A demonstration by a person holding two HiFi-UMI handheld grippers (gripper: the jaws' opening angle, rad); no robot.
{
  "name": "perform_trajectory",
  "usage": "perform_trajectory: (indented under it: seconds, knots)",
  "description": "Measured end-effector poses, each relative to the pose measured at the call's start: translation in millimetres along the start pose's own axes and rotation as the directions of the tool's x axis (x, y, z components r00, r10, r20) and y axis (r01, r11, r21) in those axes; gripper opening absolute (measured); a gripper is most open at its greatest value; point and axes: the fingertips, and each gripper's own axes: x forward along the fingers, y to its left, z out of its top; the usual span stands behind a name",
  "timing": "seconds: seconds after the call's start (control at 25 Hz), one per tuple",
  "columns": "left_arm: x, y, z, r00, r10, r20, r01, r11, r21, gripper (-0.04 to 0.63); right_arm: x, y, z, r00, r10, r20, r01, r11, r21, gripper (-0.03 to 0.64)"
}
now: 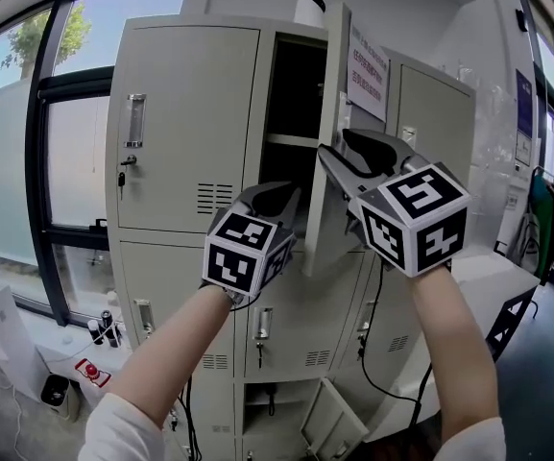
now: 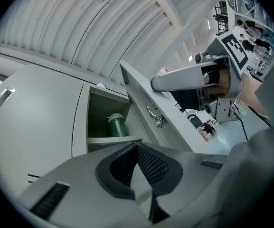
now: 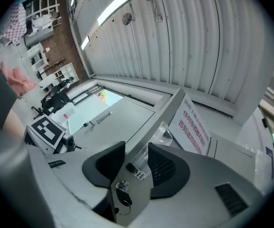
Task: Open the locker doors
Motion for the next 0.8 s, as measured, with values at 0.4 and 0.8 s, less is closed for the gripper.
perform_trajectory:
  seconds: [0.4,0.8]
  knots:
    - [5,-17,-5,0.998,-0.046,0.031,0.048,0.996,-0.081,0.015,-50,-23,3,0.998,-0.071,-0.002,0.070,0.997,-0.038,0.144]
    - [27,-76,17,0.987,-0.143,0.073,0.140,0.989,0.046,0.015,-102,-54,1,0.956,-0.289,-0.045,0.269,0.927,-0.261,0.143]
